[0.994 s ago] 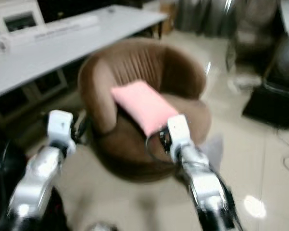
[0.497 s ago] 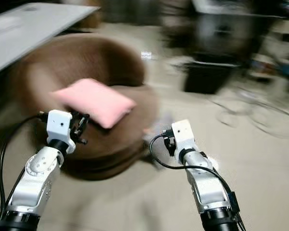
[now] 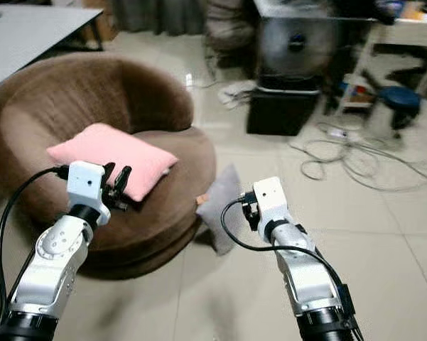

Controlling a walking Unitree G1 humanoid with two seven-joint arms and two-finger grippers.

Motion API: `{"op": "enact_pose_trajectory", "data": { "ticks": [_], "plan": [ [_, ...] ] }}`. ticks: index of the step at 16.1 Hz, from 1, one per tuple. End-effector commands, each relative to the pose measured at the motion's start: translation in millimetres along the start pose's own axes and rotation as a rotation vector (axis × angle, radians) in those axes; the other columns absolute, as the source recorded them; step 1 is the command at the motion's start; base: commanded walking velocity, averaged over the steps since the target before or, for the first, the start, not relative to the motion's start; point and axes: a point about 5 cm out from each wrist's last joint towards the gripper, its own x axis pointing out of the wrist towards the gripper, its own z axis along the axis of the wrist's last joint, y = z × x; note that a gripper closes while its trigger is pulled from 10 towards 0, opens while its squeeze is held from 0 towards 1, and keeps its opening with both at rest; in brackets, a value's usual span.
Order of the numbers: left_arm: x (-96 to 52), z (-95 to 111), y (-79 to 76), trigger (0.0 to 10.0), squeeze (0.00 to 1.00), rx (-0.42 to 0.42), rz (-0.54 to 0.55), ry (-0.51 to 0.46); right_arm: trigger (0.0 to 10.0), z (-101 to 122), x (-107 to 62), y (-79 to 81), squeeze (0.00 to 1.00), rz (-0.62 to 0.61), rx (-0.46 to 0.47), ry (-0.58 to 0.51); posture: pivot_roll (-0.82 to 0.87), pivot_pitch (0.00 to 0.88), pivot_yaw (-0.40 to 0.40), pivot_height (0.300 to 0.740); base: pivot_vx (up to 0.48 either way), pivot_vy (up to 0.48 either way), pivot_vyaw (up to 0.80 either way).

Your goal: Move the pillow to the sofa from floor

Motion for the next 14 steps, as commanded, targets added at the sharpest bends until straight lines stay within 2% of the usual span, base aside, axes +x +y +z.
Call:
{"op": "enact_pose_trajectory", "data": {
  "ticks": [1,2,4,14],
  "plan": [
    [-1.0,-0.5,5.7,10.0,0.0,0.012,0.01,-0.001,10.0,5.4,1.4,3.0,0.0,0.022,-0.015,-0.03,0.04,0.0,0.028,0.74,0.394,0.0,0.0],
    [-2.3,-0.2,5.3,10.0,0.0,0.025,0.001,-0.014,10.0,9.5,1.5,5.6,0.0,0.049,-0.007,-0.071,0.05,0.0,0.022,0.74,0.394,0.0,0.0],
    [-4.2,0.2,4.9,10.0,0.0,0.018,-0.002,-0.024,10.0,11.0,1.5,6.5,0.0,0.058,0.004,-0.086,0.06,0.0,0.017,0.74,0.414,0.0,0.0],
    [-4.0,-0.1,6.4,10.0,0.0,0.035,-0.014,-0.024,10.0,9.6,3.3,5.0,0.0,0.049,0.016,-0.093,0.05,0.0,0.024,0.74,0.427,0.0,0.0]
  ]
}}
